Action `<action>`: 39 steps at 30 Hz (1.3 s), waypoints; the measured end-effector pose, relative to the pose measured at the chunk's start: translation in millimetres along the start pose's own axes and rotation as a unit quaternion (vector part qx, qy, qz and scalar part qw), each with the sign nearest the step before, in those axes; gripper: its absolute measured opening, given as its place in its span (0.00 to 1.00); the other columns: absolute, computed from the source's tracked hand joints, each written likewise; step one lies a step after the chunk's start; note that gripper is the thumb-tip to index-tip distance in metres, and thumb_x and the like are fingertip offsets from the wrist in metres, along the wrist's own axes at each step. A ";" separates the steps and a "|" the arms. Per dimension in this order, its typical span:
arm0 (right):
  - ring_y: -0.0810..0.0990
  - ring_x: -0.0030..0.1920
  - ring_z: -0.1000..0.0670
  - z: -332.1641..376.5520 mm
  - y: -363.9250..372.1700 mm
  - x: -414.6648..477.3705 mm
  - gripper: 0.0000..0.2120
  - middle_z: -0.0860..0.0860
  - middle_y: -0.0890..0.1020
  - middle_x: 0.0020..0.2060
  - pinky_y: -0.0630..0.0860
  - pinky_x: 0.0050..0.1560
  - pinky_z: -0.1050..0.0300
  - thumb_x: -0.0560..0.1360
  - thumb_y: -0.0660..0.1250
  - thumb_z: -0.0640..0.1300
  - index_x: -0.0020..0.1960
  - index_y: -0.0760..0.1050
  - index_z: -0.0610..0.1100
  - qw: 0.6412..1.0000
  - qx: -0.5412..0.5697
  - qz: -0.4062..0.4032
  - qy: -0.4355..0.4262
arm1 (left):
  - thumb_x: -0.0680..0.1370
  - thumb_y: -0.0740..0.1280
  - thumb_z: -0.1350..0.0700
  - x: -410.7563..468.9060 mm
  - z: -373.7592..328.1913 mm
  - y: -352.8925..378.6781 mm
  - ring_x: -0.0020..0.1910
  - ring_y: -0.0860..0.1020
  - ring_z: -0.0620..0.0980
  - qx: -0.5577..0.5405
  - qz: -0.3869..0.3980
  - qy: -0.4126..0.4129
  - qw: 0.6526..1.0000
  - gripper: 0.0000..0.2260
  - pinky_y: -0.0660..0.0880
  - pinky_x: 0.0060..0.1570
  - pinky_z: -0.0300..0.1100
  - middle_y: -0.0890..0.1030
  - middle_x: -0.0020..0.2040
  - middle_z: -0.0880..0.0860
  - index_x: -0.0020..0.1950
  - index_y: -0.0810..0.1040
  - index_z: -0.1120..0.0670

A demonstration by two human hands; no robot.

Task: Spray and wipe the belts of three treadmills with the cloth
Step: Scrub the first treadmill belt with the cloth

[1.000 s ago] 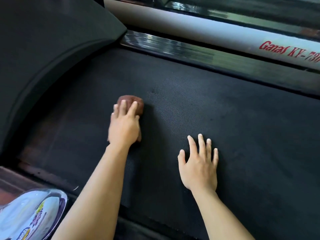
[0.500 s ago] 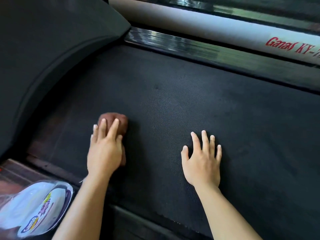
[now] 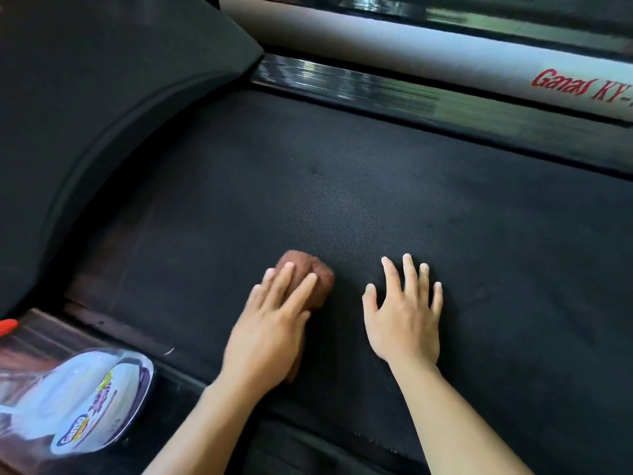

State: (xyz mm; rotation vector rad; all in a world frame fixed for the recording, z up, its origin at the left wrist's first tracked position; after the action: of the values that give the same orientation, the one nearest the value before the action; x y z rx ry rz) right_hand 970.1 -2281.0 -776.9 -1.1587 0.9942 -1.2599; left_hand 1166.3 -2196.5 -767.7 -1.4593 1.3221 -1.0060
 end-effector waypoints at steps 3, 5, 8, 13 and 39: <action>0.55 0.78 0.41 0.5 -0.2 0.0 0.28 0.47 0.59 0.78 0.52 0.77 0.38 0.79 0.51 0.59 0.77 0.62 0.51 1.000 0.002 -0.005 0.001 | 0.82 0.57 0.50 3.5 47.9 -12.6 0.78 0.58 0.63 -0.042 -0.031 -0.117 0.992 0.23 0.59 0.75 0.56 0.60 0.80 0.55 0.78 0.64 0.45; 0.56 0.78 0.41 0.8 -0.6 0.2 0.29 0.47 0.60 0.78 0.52 0.76 0.38 0.79 0.50 0.60 0.77 0.62 0.51 1.000 0.004 -0.008 0.000 | 0.84 0.57 0.50 23.3 68.9 -21.9 0.81 0.50 0.57 -0.069 -0.039 -0.202 0.976 0.24 0.57 0.76 0.55 0.53 0.82 0.51 0.80 0.59 0.42; 0.56 0.78 0.41 0.1 -0.3 0.1 0.29 0.47 0.60 0.78 0.51 0.76 0.38 0.78 0.49 0.60 0.77 0.62 0.51 1.000 0.009 -0.010 0.000 | 0.84 0.55 0.48 65.7 64.9 -27.0 0.81 0.45 0.53 -0.079 -0.030 -0.226 0.970 0.24 0.57 0.75 0.54 0.48 0.82 0.48 0.80 0.54 0.38; 0.53 0.79 0.42 -1.2 0.8 0.1 0.28 0.47 0.58 0.79 0.50 0.77 0.39 0.80 0.51 0.59 0.78 0.60 0.52 1.000 0.007 0.006 0.000 | 0.84 0.58 0.48 81.2 4.2 -11.0 0.81 0.48 0.56 -0.060 -0.016 -0.089 0.994 0.25 0.54 0.78 0.50 0.51 0.82 0.50 0.80 0.56 0.39; 0.48 0.79 0.41 54.2 -6.5 13.0 0.29 0.46 0.54 0.80 0.46 0.78 0.40 0.78 0.51 0.61 0.77 0.61 0.53 0.983 0.056 0.081 -0.154 | 0.83 0.61 0.52 1.9 40.6 -17.8 0.80 0.48 0.60 -0.070 -0.049 -0.137 0.987 0.27 0.51 0.77 0.51 0.51 0.82 0.52 0.80 0.57 0.43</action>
State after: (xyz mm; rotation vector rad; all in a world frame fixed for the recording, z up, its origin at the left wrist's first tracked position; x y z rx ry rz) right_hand 1023.2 -2288.7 -760.5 -1.1200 0.7600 -0.9598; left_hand 1210.1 -2194.1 -761.5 -1.7158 1.1497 -0.7518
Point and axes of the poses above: each hand's wrist, its own x-axis towards the middle knuckle, its own y-axis out of the palm, z = x × y, the point moved 5 cm from there along x, towards the middle knuckle
